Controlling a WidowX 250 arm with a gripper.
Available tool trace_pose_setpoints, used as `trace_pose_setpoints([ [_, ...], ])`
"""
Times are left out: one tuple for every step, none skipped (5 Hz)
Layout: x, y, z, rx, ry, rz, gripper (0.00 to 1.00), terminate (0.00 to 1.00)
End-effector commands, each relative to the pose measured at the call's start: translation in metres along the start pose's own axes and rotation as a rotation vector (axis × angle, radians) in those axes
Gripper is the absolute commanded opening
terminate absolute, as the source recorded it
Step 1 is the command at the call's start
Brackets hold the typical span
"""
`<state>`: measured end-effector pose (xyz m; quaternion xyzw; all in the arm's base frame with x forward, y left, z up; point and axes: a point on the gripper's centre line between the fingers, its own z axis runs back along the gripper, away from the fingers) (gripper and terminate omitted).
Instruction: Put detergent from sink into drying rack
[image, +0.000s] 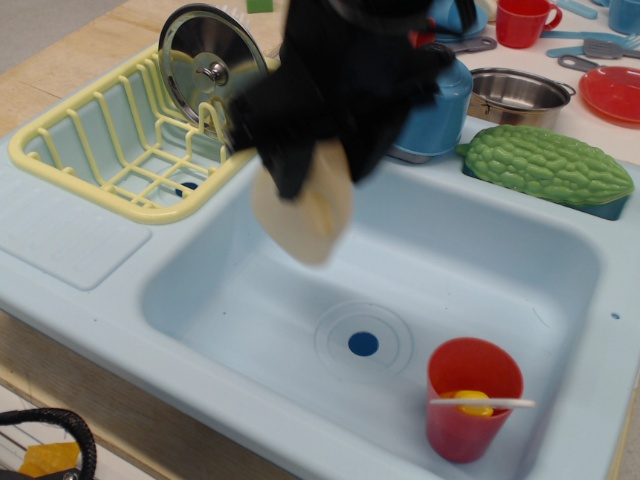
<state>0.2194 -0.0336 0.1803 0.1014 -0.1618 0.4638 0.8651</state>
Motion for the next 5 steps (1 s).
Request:
trace_pose_setpoints([
  [0.051,0.016,0.028,-0.013,-0.086,-0.019,0.0,0.0],
  [0.085,0.033,0.018,-0.051,-0.104,-0.077,0.0,0.0],
  [0.102,0.041,-0.001,-0.097,-0.081,-0.111,0.0,0.0],
  [0.101,0.04,-0.019,-0.15,-0.069,-0.153,1.0,0.0],
  [0.101,0.04,-0.019,-0.15,-0.069,-0.153,1.0,1.0],
])
